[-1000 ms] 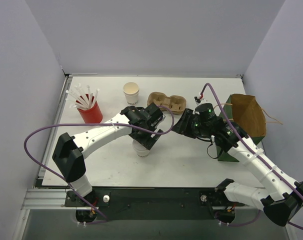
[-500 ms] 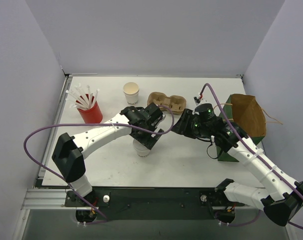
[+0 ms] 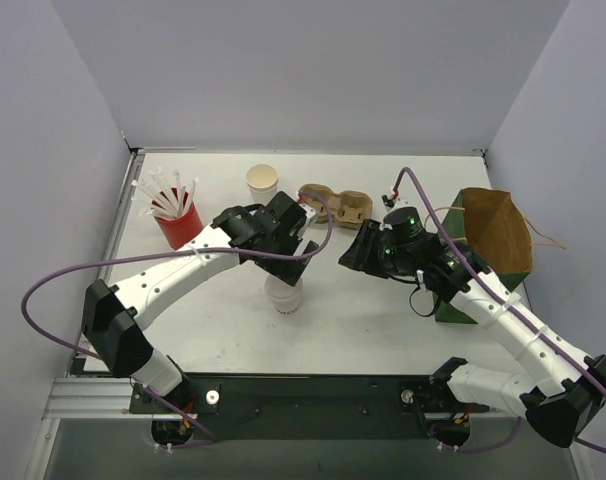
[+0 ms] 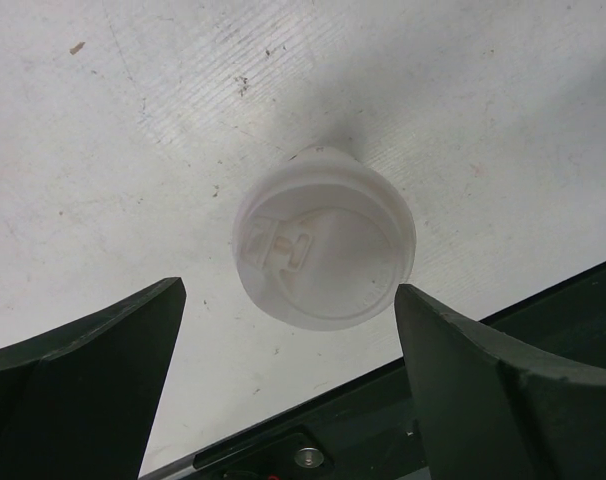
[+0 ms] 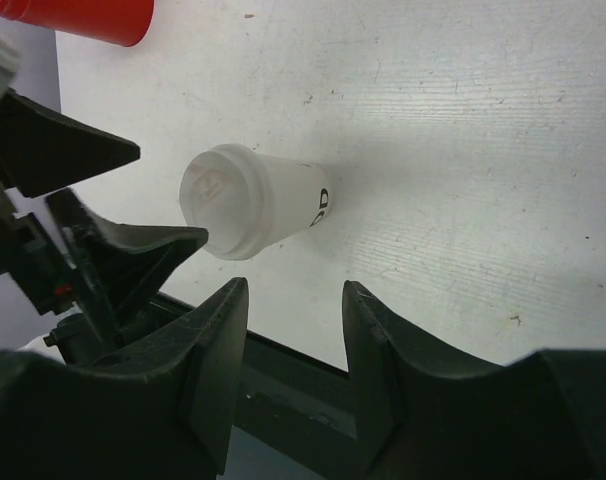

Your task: Pack the takeout coffee

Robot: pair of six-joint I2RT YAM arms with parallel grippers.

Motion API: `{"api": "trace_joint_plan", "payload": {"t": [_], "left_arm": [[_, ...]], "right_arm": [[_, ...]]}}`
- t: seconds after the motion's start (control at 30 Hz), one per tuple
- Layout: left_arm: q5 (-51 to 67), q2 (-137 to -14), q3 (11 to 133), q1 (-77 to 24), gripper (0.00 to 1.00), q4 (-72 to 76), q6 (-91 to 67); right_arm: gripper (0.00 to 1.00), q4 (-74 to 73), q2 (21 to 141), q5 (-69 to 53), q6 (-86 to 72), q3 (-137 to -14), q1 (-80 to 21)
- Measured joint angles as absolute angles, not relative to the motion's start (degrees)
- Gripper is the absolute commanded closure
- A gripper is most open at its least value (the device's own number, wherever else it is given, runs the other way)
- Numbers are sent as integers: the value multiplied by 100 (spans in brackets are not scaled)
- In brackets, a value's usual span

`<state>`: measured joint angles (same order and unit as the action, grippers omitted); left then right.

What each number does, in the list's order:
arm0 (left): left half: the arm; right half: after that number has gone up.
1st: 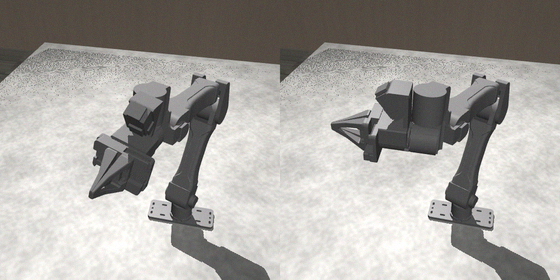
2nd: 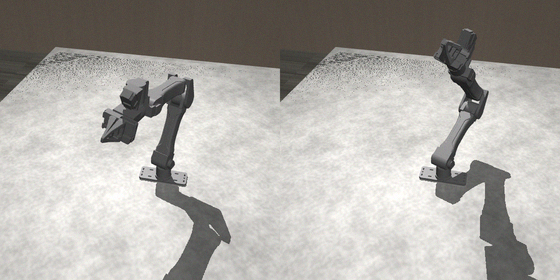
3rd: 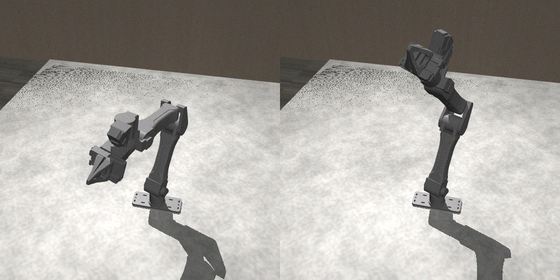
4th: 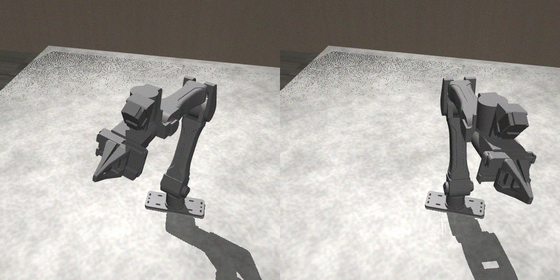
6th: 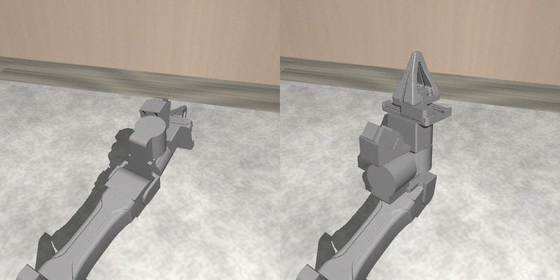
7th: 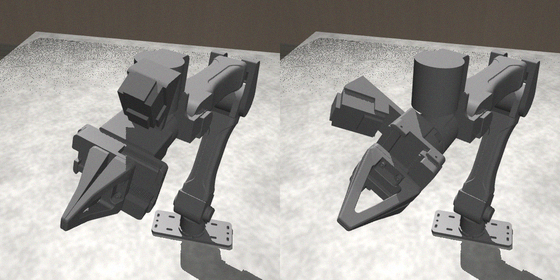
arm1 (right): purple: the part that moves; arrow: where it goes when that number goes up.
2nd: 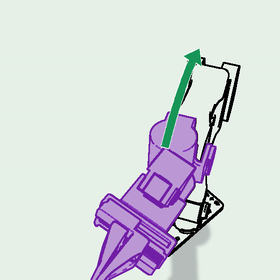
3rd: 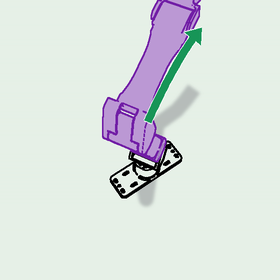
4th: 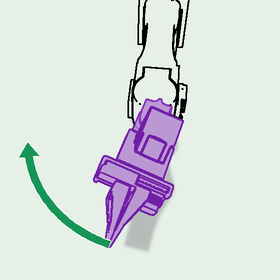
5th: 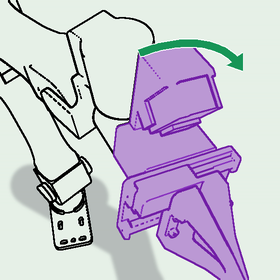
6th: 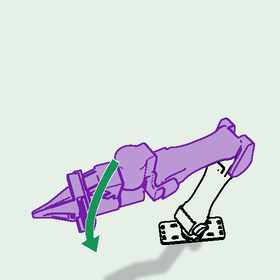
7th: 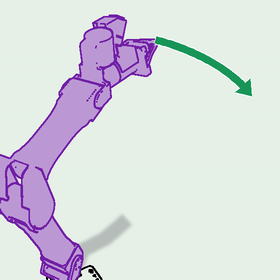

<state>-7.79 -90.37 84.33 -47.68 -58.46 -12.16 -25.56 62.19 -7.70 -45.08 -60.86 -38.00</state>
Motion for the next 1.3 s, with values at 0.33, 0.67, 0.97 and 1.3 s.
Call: {"api": "trace_joint_plan", "payload": {"t": [0.33, 0.67, 0.97, 1.3], "left_arm": [[-637, -8176, 7745, -4388, 50, -5404, -1522], [-172, -7738, 6910, -3972, 62, -4797, -2001], [1, -7738, 6696, -3898, 63, -4456, -2276], [38, -7738, 6525, -3887, 65, -4265, -2381]], "right_arm": [[63, -2561, 6552, -714, -4447, -6141, -4145], [70, -2620, 8064, -384, -4185, -7074, -5037], [72, -2659, 8986, -75, -4150, -7450, -5492], [76, -2744, 9091, 279, -4187, -7452, -5592]]}}
